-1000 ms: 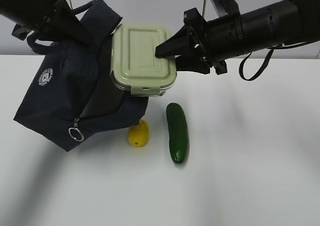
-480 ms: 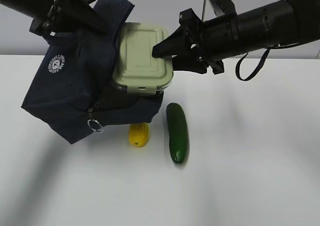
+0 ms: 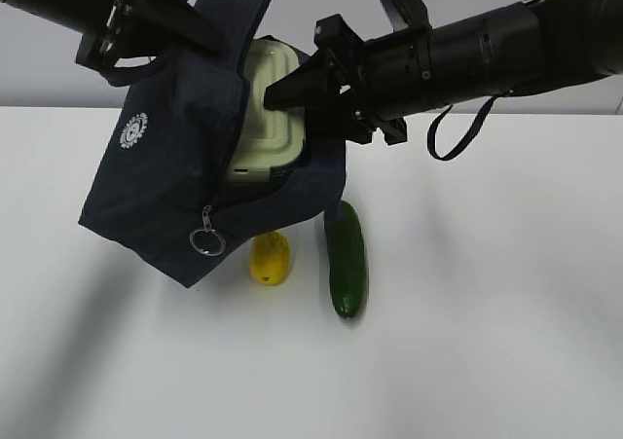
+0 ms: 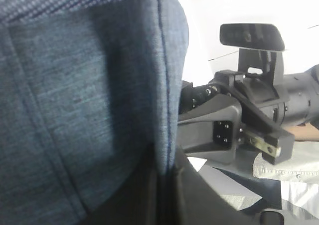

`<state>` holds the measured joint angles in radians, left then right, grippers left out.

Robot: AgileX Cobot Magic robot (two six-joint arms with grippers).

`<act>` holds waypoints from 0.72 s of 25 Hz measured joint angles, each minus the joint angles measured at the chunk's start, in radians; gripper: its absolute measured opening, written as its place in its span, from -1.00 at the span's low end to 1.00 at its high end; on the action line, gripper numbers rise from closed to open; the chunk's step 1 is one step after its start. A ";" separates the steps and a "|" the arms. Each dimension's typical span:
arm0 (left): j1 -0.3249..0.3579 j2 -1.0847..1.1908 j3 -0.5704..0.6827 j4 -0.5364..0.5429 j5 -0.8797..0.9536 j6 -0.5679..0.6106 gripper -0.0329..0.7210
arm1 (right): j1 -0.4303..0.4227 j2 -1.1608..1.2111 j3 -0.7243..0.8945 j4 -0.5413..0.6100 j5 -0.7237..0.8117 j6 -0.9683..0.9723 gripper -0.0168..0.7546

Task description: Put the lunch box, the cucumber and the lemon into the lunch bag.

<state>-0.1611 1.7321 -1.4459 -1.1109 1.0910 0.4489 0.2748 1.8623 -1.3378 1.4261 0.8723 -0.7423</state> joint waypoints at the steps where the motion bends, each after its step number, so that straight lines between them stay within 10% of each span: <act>1: 0.000 0.006 0.000 -0.002 0.000 0.000 -0.94 | 0.004 0.004 0.000 0.002 -0.008 -0.004 -0.05; 18: 0.000 0.082 0.000 0.013 -0.009 0.007 -0.94 | 0.060 0.162 0.000 0.160 -0.055 -0.092 -0.05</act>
<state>-0.1611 1.8137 -1.4459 -1.0978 1.0816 0.4562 0.3348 2.0244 -1.3378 1.5856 0.8176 -0.8341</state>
